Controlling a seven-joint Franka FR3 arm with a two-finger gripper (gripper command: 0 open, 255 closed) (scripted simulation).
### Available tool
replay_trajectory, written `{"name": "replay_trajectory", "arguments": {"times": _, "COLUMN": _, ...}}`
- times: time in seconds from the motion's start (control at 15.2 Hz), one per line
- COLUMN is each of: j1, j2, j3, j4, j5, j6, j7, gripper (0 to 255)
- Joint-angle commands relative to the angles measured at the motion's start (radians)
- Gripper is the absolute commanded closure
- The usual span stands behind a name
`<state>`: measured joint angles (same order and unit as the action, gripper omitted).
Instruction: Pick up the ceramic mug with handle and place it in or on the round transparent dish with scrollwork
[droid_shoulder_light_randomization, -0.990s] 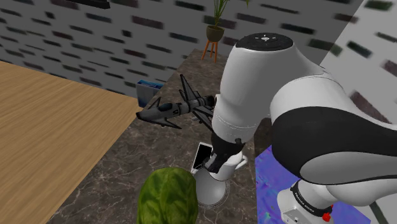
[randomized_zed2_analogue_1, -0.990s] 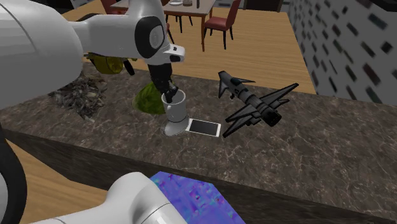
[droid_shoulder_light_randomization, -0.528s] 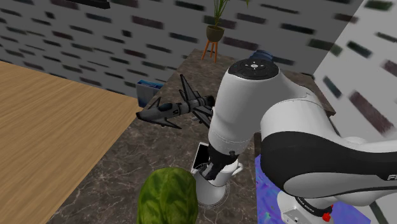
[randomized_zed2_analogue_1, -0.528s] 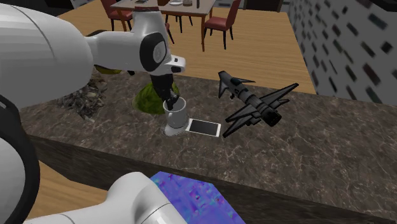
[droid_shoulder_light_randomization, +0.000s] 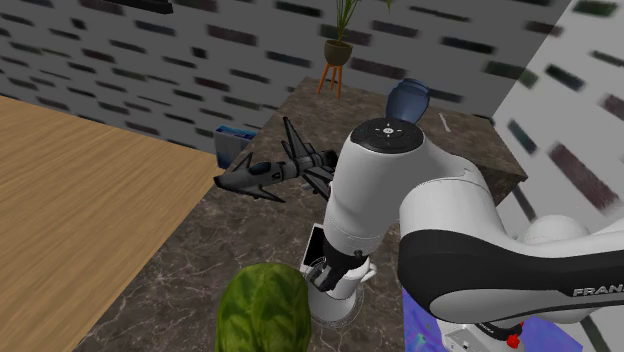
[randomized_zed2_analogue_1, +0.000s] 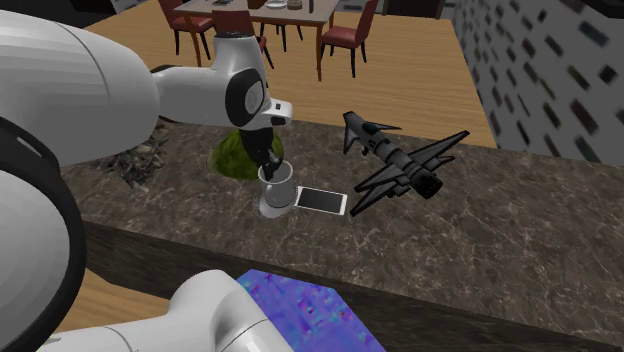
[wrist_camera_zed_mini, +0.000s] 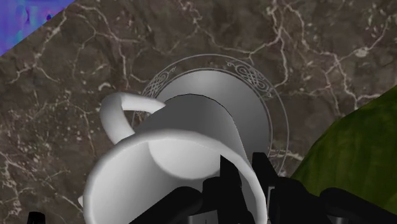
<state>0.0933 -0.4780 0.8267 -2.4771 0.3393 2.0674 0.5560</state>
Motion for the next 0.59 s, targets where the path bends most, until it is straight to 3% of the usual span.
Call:
{"name": "replay_trajectory", "arguments": {"times": 0.0, "j1": 0.0, "j2": 0.0, "j3": 0.0, "j4": -0.001, "j5": 0.0, "j6": 0.002, "j7": 0.0, "gripper": 255}}
{"name": "replay_trajectory", "arguments": {"times": 0.26, "j1": 0.0, "j2": 0.0, "j3": 0.0, "j4": -0.001, "j5": 0.0, "j6": 0.002, "j7": 0.0, "gripper": 255}}
{"name": "replay_trajectory", "arguments": {"times": 0.33, "j1": 0.0, "j2": 0.0, "j3": 0.0, "j4": -0.001, "j5": 0.0, "j6": 0.002, "j7": 0.0, "gripper": 0}}
{"name": "replay_trajectory", "arguments": {"times": 0.53, "j1": 0.0, "j2": 0.0, "j3": 0.0, "j4": -0.001, "j5": 0.0, "j6": 0.002, "j7": 0.0, "gripper": 0}}
